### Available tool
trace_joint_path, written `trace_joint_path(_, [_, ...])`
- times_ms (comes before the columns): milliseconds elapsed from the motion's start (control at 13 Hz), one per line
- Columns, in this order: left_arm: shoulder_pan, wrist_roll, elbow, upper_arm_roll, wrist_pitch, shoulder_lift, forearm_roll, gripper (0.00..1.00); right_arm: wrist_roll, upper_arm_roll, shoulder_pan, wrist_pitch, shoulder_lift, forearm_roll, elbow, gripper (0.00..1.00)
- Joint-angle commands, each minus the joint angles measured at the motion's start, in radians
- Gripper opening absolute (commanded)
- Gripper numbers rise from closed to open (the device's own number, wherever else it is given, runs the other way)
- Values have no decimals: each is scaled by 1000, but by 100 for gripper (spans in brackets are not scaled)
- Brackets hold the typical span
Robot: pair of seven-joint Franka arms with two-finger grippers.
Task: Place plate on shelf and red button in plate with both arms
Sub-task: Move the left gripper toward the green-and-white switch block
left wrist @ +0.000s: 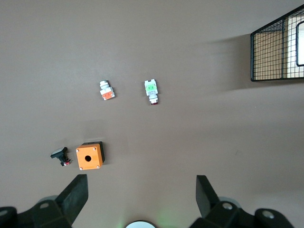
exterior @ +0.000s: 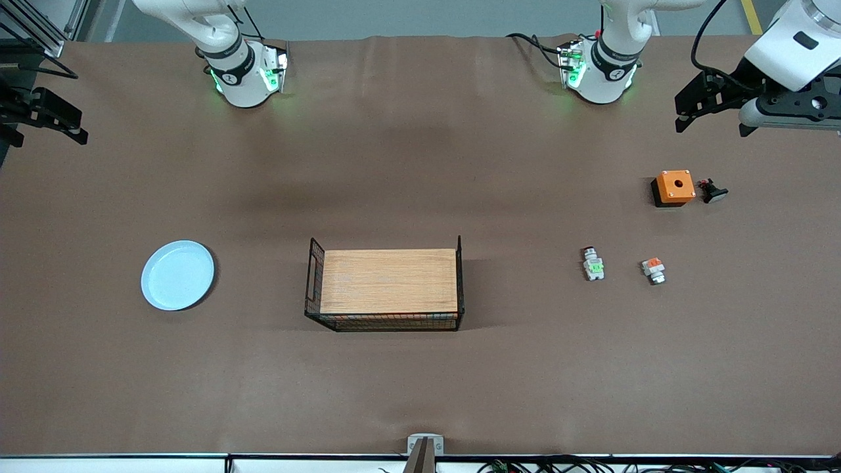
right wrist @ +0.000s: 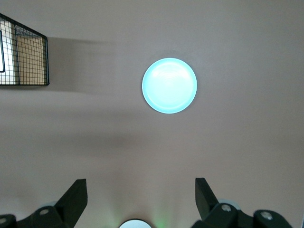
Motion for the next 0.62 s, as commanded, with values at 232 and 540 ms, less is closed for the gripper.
trace_joint_path(232, [3, -11, 2, -8, 13, -2, 28, 100, -3, 1, -50, 8, 26, 6, 16, 100])
trace_joint_path(540, [-6, -16, 8, -9, 48, 54, 14, 100, -2, 1, -50, 8, 29, 6, 18, 100])
